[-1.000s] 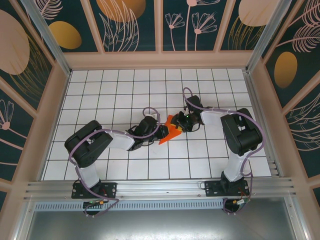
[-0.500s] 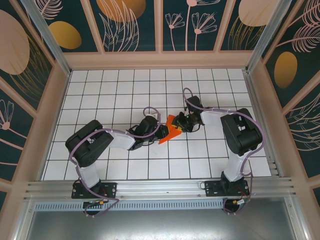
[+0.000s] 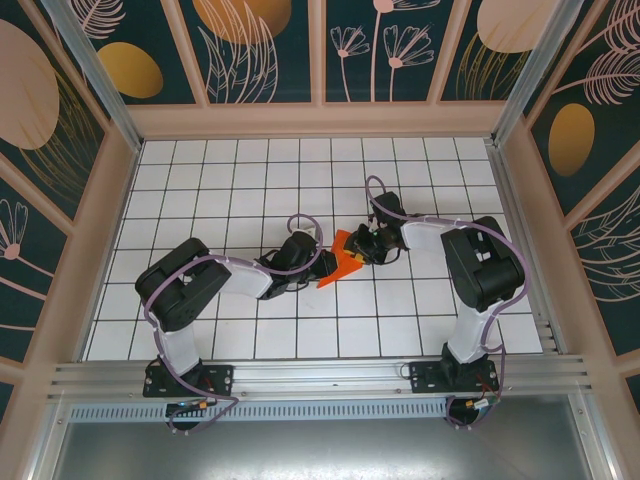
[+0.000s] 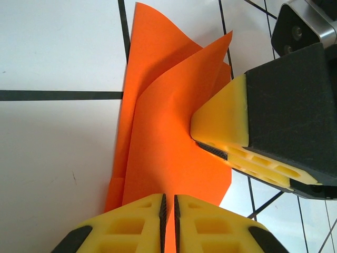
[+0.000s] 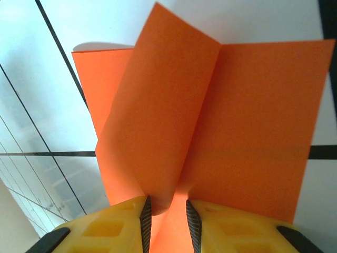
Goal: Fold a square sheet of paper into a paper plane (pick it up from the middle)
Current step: Fourth fold the wing at the center of the table.
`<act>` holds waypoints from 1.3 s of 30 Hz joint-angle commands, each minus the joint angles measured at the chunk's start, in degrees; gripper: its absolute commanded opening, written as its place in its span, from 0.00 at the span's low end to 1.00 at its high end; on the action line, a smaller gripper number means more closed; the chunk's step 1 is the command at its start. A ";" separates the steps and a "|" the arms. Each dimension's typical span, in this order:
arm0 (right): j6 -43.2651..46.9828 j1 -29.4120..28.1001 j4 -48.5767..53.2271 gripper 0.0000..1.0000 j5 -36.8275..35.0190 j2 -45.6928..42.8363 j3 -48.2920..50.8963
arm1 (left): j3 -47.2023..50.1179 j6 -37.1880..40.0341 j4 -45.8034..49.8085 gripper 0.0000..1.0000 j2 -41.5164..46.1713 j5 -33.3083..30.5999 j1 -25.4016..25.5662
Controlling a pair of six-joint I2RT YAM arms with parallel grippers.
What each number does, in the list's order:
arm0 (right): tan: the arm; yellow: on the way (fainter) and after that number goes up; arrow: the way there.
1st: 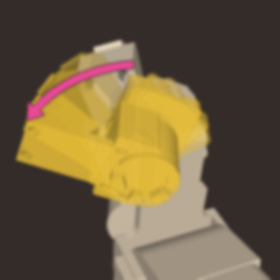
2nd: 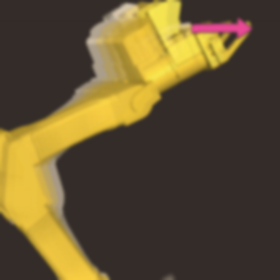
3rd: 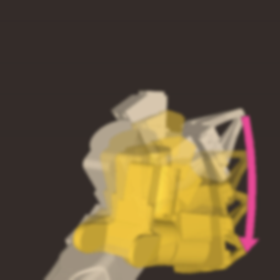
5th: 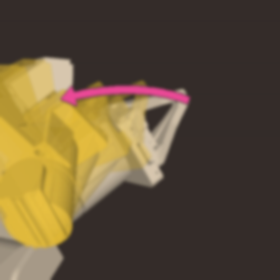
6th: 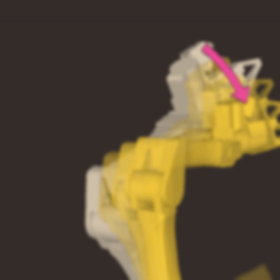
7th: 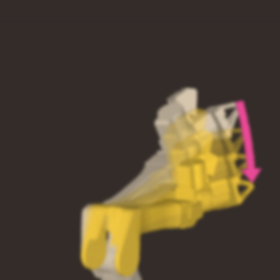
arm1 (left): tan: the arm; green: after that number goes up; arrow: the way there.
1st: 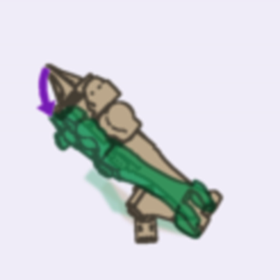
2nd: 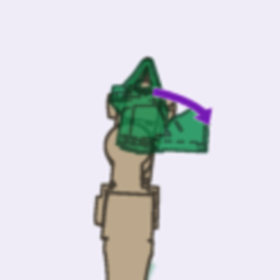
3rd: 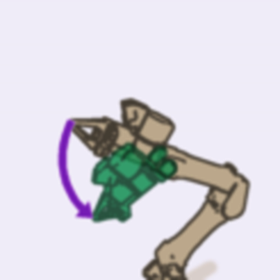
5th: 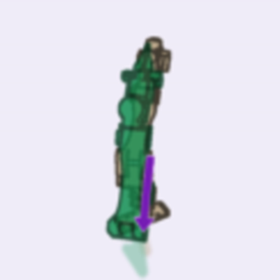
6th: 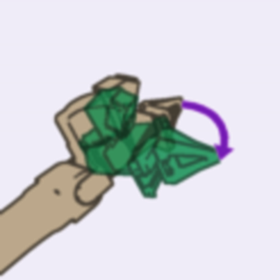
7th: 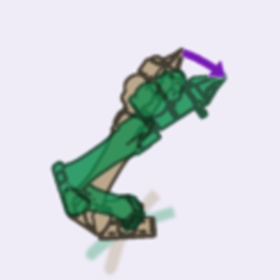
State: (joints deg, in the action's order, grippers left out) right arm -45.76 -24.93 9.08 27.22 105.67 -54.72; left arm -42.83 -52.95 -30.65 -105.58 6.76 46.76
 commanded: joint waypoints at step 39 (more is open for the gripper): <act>-0.82 0.49 7.79 0.30 -13.43 9.52 3.73 | -2.45 -0.86 5.79 0.11 -3.47 -1.07 -0.67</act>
State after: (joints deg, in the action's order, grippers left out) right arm -45.98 -24.91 10.09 27.27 106.19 -55.27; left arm -44.36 -53.19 -27.86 -107.22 5.54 46.50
